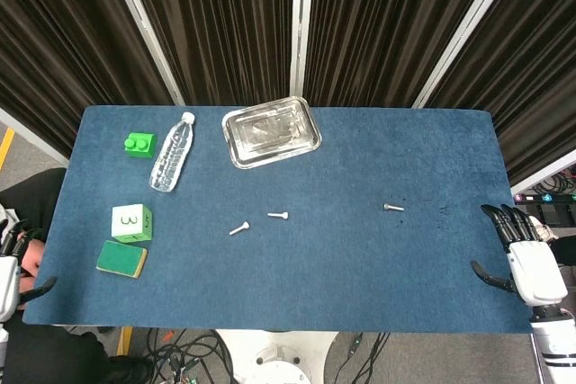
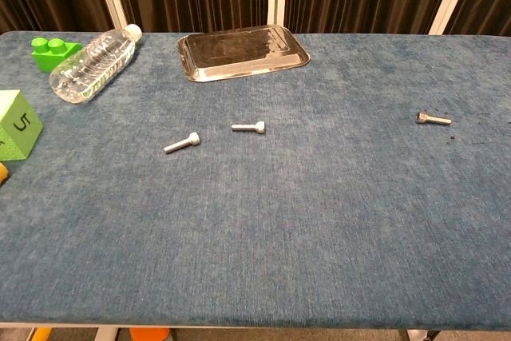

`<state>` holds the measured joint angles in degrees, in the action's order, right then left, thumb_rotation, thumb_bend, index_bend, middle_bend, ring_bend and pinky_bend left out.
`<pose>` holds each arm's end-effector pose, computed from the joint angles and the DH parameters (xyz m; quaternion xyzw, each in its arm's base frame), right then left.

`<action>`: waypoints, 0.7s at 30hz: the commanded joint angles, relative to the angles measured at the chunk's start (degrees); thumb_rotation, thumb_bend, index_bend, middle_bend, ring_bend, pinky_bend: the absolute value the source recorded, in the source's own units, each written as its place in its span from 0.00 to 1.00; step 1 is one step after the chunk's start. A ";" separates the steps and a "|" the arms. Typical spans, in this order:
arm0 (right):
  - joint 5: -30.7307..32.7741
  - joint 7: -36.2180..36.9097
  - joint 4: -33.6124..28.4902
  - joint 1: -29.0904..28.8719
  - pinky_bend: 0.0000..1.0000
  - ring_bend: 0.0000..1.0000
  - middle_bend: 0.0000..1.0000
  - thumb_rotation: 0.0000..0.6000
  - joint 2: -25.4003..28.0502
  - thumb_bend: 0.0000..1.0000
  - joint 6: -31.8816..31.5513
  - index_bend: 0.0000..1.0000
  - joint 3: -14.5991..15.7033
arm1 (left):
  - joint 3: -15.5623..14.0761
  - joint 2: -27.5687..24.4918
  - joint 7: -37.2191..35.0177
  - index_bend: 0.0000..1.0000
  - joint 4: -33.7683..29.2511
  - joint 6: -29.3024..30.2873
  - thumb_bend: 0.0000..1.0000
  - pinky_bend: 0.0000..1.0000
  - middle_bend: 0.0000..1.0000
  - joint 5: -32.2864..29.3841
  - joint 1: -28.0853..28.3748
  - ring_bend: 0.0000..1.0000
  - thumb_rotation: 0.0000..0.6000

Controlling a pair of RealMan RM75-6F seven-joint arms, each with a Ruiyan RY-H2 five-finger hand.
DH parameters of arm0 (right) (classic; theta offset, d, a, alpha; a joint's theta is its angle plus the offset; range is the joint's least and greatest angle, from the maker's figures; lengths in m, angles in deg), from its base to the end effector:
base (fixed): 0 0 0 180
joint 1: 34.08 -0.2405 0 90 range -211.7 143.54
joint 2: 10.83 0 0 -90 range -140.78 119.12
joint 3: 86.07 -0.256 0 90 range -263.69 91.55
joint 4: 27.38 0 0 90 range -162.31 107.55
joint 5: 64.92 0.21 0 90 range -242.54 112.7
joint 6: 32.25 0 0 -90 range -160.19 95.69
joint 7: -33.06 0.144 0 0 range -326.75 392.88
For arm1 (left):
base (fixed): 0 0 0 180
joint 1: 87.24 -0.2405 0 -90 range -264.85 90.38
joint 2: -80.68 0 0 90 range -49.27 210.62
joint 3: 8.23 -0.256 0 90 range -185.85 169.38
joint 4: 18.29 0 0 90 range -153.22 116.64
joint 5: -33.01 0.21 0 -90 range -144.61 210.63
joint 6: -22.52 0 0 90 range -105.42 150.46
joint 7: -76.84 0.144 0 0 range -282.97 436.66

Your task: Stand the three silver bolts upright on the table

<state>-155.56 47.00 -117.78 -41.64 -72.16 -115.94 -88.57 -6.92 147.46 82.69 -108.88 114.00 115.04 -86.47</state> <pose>-0.3041 -0.1945 0.1693 0.6002 -0.4144 0.4484 0.5167 -0.3297 0.1517 0.1618 -0.5589 -0.3723 -0.3495 0.6533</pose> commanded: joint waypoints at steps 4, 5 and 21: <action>-0.48 -0.04 -0.13 -0.26 0.00 0.00 0.11 1.00 0.36 0.16 0.26 0.05 0.19 | 0.06 0.22 0.15 0.23 -0.12 0.27 0.04 0.00 0.12 0.58 -0.37 0.01 1.00; -0.67 -0.10 -0.22 -0.37 0.00 0.00 0.11 1.00 0.47 0.16 0.35 0.05 0.22 | 0.09 0.24 0.17 0.23 -0.13 0.33 0.04 0.00 0.12 0.68 -0.42 0.01 1.00; 11.66 -10.82 1.73 -14.82 0.00 0.00 0.17 1.00 -5.49 0.17 23.05 0.17 -5.74 | 0.48 0.43 -1.32 0.23 0.57 -0.10 0.04 0.00 0.12 1.96 -0.62 0.01 1.00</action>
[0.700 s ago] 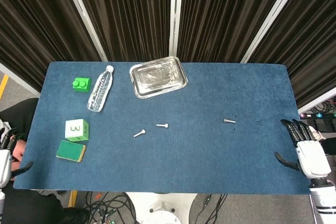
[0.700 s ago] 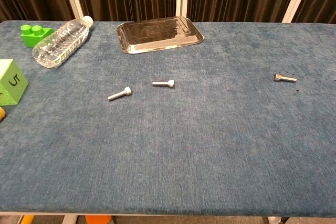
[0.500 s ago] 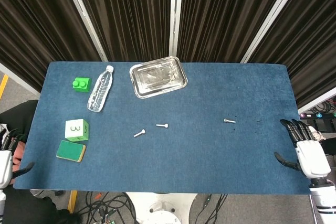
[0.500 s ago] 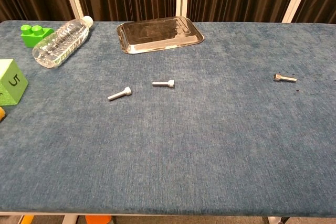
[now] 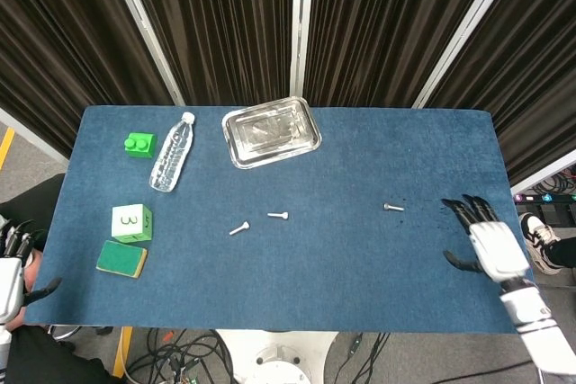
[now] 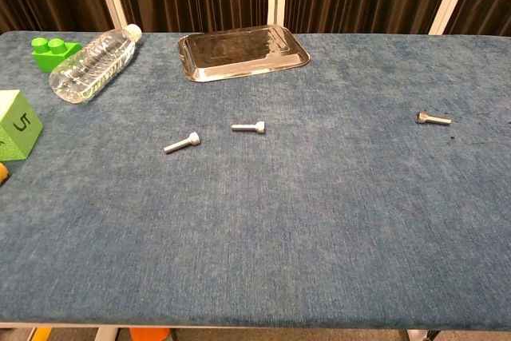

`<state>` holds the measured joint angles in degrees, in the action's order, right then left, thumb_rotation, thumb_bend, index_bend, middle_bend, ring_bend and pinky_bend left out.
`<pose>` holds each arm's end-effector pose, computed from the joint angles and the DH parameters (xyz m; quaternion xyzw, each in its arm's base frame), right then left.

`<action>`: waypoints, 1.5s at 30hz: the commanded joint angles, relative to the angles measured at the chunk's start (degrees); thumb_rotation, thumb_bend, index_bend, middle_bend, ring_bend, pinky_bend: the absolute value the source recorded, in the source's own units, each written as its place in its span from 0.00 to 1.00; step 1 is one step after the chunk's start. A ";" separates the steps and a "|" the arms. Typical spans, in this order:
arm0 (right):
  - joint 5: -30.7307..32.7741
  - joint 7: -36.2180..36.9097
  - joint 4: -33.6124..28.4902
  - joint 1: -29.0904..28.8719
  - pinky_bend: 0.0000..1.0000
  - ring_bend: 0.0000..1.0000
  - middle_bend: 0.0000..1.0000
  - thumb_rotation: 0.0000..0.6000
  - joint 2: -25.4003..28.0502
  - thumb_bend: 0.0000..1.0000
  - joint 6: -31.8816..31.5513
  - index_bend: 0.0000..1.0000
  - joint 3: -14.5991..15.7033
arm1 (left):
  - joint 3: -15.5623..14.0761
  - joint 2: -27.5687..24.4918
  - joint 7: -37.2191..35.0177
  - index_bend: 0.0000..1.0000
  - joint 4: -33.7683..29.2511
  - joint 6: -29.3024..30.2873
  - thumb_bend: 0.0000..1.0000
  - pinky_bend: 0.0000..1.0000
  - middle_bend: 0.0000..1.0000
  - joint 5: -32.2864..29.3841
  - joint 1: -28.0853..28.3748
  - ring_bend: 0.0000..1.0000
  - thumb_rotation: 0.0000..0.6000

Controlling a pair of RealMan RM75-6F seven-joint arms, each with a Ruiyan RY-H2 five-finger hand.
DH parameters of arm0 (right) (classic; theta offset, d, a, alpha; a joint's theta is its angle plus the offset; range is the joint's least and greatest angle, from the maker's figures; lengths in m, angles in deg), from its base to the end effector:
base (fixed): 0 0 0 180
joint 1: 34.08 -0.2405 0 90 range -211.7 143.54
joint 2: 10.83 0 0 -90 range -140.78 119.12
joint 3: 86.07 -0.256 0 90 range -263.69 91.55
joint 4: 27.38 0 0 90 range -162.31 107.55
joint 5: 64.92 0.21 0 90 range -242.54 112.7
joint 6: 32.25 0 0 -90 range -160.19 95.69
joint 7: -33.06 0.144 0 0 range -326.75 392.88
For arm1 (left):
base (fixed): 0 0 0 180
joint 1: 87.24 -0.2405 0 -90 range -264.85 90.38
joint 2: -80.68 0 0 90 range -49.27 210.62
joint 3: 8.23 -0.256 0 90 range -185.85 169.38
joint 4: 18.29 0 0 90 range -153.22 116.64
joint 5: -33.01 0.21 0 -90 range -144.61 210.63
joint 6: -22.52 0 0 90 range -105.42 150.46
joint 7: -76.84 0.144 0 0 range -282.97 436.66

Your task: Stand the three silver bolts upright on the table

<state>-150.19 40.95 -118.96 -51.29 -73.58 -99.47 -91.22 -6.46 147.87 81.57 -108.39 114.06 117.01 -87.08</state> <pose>-0.2851 -0.2512 0.1344 0.6590 -0.4317 0.3849 0.4808 -0.3273 0.1504 0.1596 -0.5618 -0.3710 -0.3622 0.6446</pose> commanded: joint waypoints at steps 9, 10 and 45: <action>17.13 -9.89 13.62 -11.67 0.00 0.00 0.21 1.00 -15.27 0.19 13.95 0.36 -6.66 | 0.14 0.06 -0.70 0.23 0.23 -1.52 0.04 0.00 0.12 -0.27 0.22 0.01 1.00; 17.58 -10.19 14.49 -12.04 0.00 0.00 0.22 1.00 -16.15 0.19 14.29 0.37 -6.68 | 0.16 0.05 -0.74 0.23 0.26 -1.62 0.04 0.00 0.12 -0.30 0.24 0.01 1.00; 27.58 -18.98 26.49 -17.69 0.00 0.00 0.24 1.00 -26.72 0.29 20.24 0.51 -6.53 | 0.24 0.85 -3.06 0.23 1.91 -3.20 0.04 0.00 0.12 -0.36 0.12 0.01 1.00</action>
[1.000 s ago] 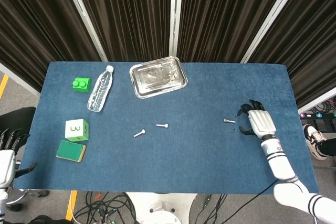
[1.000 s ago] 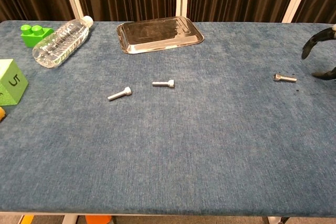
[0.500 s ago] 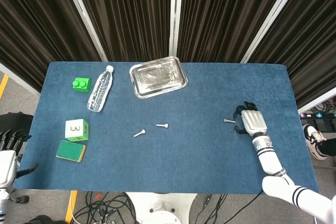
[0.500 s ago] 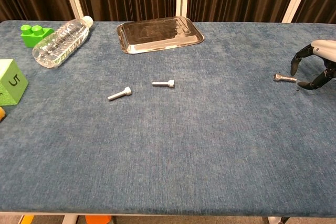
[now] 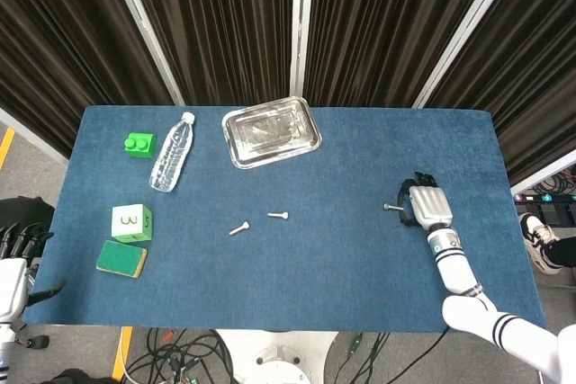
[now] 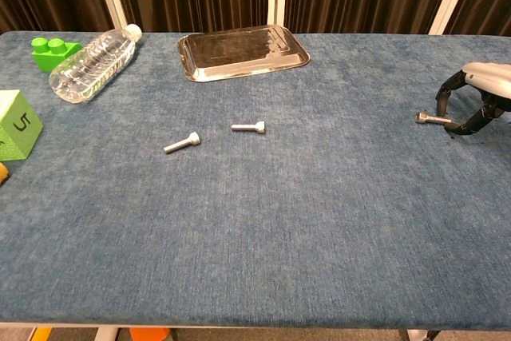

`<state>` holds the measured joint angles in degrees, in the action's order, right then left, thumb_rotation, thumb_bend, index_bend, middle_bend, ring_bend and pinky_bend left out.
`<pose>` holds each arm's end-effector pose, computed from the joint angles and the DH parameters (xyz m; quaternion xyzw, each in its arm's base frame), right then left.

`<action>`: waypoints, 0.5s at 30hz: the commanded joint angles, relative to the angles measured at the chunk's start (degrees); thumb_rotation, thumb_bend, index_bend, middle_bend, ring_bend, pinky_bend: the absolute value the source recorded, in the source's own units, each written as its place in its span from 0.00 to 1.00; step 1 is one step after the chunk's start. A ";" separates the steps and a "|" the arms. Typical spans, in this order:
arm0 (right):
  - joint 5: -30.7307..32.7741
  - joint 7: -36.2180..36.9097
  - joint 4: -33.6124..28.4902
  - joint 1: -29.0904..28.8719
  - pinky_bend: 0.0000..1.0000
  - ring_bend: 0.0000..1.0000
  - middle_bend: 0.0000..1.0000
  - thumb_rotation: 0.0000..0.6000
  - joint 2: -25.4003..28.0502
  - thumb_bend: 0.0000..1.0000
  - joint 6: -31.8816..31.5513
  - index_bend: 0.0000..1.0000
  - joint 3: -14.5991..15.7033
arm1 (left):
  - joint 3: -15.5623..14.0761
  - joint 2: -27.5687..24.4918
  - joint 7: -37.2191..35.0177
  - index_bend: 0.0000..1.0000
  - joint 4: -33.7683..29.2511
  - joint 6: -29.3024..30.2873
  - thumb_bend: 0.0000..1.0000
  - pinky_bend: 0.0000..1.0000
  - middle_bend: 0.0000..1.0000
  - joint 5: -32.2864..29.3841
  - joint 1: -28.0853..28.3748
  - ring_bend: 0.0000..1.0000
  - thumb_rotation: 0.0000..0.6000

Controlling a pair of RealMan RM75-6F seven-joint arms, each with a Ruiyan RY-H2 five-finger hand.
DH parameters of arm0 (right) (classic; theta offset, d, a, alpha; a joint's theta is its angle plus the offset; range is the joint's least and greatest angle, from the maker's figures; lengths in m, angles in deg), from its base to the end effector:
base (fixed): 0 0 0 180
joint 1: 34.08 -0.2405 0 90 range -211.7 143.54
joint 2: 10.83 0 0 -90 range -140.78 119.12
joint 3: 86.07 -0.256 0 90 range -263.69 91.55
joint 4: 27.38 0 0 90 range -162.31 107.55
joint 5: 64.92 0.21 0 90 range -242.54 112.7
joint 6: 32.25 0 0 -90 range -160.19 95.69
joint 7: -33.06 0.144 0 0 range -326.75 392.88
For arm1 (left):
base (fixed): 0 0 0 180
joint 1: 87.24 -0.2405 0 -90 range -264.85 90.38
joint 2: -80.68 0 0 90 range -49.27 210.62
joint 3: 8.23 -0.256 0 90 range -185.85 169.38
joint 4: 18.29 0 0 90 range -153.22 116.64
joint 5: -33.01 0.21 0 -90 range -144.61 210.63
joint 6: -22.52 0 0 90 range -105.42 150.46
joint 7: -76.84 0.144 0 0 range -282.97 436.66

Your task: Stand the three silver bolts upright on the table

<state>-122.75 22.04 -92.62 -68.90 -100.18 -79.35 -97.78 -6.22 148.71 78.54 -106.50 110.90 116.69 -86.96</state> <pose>-0.2805 -0.3649 0.0127 0.6569 -0.4740 0.2757 0.5176 -0.3355 0.1521 0.1515 -0.5633 -0.3966 -0.3595 0.6294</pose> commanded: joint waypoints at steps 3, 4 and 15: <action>0.40 -0.33 0.51 -0.32 0.00 0.00 0.25 1.00 -0.39 0.30 0.26 0.52 0.04 | 0.00 0.07 -0.19 0.23 0.14 0.00 0.04 0.00 0.12 -0.03 -0.10 0.01 1.00; 0.47 -0.41 0.57 -0.37 0.00 0.00 0.25 1.00 -0.44 0.30 0.30 0.53 0.05 | -0.02 0.06 -0.26 0.23 0.16 0.01 0.04 0.00 0.12 -0.02 -0.14 0.01 1.00; -1.86 -7.59 -3.99 -0.77 0.00 0.00 0.26 1.00 3.03 0.34 -3.75 0.55 1.64 | -0.07 0.19 -0.84 0.23 0.46 0.23 0.04 0.00 0.12 0.18 -0.42 0.01 1.00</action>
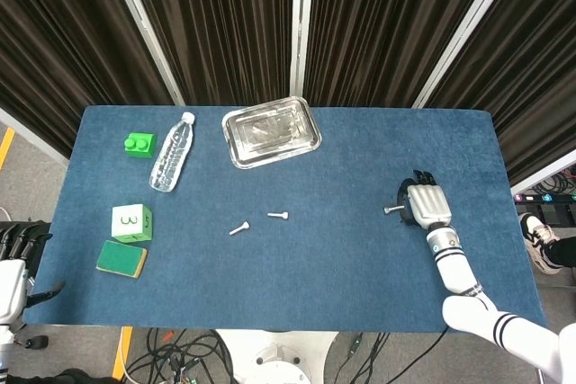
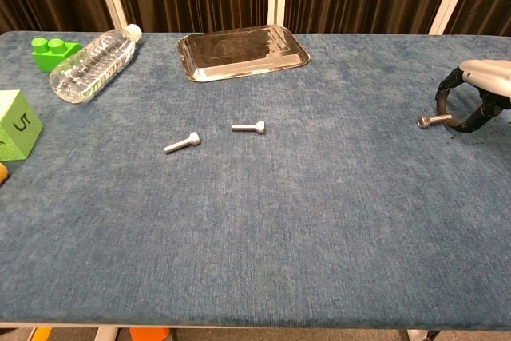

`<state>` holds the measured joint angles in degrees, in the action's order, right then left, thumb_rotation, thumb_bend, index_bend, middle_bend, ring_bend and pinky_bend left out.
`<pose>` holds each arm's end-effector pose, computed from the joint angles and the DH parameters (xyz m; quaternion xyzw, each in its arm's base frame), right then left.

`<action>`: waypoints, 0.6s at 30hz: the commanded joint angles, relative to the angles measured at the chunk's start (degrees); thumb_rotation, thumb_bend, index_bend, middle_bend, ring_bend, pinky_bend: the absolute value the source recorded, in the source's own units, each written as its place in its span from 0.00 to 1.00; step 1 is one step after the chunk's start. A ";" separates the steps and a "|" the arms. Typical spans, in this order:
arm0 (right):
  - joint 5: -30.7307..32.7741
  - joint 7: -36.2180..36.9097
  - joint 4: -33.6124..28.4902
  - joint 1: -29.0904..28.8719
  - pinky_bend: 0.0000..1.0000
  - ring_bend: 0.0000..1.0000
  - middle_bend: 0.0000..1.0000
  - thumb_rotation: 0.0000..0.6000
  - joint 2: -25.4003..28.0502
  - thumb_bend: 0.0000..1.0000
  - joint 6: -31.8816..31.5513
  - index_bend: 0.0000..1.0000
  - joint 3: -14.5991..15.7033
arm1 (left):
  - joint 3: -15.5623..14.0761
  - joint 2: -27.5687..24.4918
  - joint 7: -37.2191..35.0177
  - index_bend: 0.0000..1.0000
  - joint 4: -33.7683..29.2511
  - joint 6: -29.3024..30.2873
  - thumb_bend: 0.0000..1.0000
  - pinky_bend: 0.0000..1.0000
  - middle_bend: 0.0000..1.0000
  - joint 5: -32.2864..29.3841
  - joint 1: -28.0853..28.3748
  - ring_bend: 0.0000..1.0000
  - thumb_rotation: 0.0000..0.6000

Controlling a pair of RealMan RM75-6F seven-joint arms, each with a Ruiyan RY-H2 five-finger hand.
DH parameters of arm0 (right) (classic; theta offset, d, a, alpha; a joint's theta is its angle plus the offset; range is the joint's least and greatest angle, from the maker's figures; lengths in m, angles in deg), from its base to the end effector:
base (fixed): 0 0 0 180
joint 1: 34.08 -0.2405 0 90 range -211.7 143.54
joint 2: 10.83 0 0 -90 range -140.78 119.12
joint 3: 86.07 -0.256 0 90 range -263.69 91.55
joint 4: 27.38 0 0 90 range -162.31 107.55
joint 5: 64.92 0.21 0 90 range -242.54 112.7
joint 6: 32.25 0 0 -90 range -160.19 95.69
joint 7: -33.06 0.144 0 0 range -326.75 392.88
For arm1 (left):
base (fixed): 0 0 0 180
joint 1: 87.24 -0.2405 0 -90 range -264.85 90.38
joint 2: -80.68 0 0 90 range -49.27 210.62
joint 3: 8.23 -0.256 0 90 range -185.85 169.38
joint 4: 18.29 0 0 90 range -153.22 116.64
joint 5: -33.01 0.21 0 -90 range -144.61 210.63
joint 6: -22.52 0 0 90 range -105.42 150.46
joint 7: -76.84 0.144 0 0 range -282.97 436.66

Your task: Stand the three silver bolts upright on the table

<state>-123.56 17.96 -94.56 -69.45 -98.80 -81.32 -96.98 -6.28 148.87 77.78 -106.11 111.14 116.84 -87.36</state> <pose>-0.2730 -0.3657 0.0194 0.6790 -0.4341 0.2673 0.5282 -0.3371 0.1496 0.1515 -0.5602 -0.3996 -0.3617 0.6291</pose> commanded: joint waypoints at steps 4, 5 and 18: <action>-1.63 -9.59 -4.21 -1.04 0.00 0.00 0.26 1.00 3.32 0.34 -3.46 0.55 1.71 | -0.11 0.06 -0.39 0.23 0.25 0.20 0.04 0.00 0.12 0.26 -0.17 0.01 1.00; -1.67 -11.53 -4.68 -1.35 0.00 0.00 0.26 1.00 3.66 0.34 -3.89 0.55 1.94 | -0.12 0.10 -0.54 0.23 0.30 0.19 0.04 0.00 0.12 0.29 -0.19 0.01 1.00; -2.74 -26.84 -3.87 -3.81 0.00 0.00 0.26 1.00 2.38 0.34 -8.04 0.56 4.27 | -0.30 0.60 -1.78 0.23 1.35 -0.12 0.04 0.00 0.12 0.12 -0.51 0.01 1.00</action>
<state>-125.96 -7.86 -98.90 -72.93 -95.86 -88.71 -93.23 -6.54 149.43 76.07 -104.85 111.06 116.98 -87.83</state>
